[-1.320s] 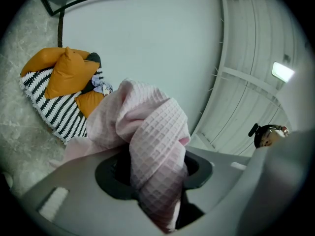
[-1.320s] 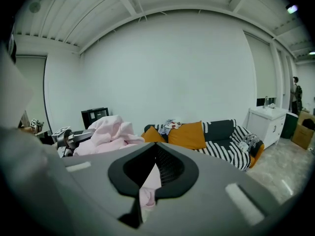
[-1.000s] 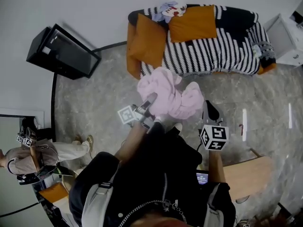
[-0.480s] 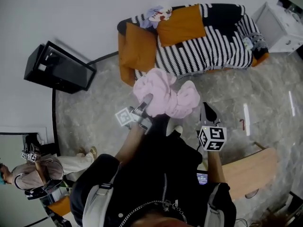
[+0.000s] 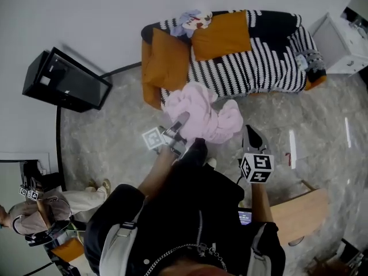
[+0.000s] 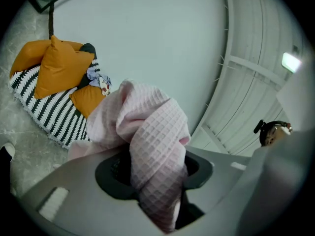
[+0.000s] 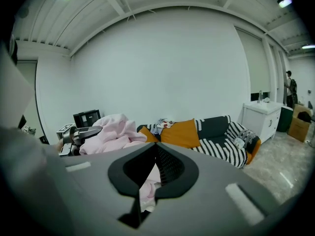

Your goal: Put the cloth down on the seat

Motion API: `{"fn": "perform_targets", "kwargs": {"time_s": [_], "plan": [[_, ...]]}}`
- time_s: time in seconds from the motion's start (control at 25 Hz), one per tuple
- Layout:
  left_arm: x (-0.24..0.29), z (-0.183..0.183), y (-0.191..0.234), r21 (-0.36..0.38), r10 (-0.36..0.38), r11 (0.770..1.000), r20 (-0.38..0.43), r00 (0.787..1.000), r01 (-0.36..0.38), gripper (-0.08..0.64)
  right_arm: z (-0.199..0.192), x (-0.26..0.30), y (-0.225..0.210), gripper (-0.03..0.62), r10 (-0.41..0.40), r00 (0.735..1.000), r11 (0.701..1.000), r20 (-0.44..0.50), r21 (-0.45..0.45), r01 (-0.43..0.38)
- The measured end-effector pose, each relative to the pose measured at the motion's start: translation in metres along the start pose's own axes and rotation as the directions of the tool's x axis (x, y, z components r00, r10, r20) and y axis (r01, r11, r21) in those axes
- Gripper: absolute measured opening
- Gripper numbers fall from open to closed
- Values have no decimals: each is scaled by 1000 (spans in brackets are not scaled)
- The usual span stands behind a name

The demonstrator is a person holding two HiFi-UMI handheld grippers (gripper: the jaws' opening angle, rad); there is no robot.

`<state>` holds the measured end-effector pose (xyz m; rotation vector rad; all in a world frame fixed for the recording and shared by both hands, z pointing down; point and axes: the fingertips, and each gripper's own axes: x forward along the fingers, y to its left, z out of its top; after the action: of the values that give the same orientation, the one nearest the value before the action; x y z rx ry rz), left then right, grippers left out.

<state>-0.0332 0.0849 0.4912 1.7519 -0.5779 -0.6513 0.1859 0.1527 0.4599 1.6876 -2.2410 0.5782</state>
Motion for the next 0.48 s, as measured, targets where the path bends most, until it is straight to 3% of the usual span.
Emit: {"fn": "perform_targets", "kwargs": {"time_s": [0.28,0.48], "plan": [[44,47,26,-16,1,1000,-14,1000,-1,193,37,61,2,3,34,998,994,-53,-100,-39],[71,73,47,-9,11,1000,-23,1000,-12,193,59,111,-7,3,37,998,993,-59,-108,-43]]}}
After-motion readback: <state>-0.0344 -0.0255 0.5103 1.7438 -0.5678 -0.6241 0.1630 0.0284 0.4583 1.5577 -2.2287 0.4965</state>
